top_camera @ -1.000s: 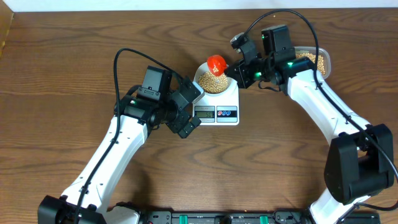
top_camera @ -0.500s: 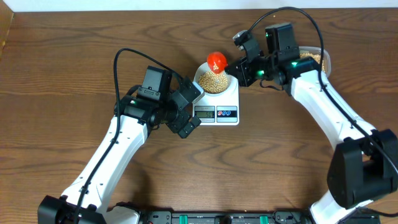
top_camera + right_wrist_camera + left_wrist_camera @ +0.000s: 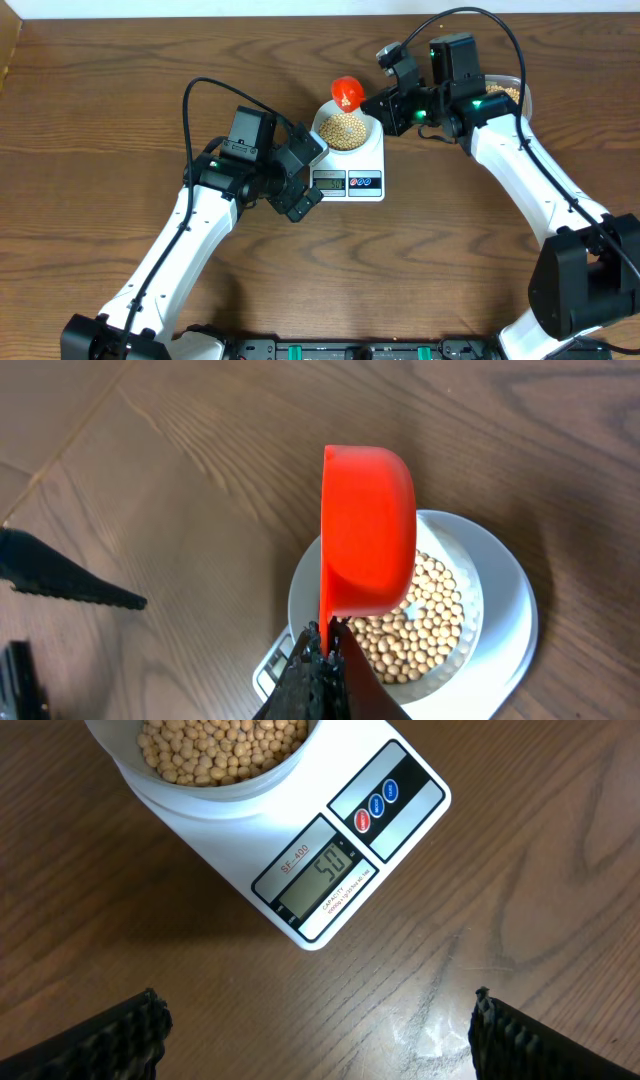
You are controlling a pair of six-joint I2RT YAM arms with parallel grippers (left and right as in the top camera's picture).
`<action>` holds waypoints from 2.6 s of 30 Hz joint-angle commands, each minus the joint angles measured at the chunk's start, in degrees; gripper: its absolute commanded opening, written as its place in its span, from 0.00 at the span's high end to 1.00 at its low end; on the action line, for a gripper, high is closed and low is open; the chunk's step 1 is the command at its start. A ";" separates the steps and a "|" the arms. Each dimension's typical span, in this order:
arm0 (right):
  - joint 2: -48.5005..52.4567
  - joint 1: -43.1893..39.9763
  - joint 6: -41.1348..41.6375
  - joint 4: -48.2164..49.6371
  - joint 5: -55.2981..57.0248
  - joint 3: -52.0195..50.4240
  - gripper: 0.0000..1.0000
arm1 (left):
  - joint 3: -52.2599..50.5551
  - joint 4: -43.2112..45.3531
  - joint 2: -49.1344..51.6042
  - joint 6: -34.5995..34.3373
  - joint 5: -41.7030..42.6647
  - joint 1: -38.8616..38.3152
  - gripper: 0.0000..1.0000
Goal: Scoop item into bowl and weigh 50g on scale
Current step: 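Lift the red scoop and carry it right to the soybean tub, then lower the scoop into the soybean tub with the right gripper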
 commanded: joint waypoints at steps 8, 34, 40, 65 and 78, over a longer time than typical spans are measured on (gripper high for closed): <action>-1.22 -7.72 17.88 1.31 -3.93 0.13 0.99 | 1.29 -0.15 -0.74 0.96 -0.11 -0.07 0.02; -4.07 -29.81 14.10 -12.46 -5.05 0.13 0.98 | 1.29 -0.15 -0.74 0.96 -0.11 -0.07 0.02; -7.13 -29.75 12.11 -15.32 4.72 0.13 0.99 | 1.29 -0.15 -0.74 0.96 -0.11 -0.07 0.02; -8.07 -28.02 1.81 -16.52 29.73 0.13 0.99 | 1.29 -0.15 -0.74 0.94 -0.11 -0.07 0.02; -8.07 -18.58 0.55 -16.96 47.89 0.11 0.99 | 1.29 -0.15 -0.74 0.94 -0.11 -0.07 0.02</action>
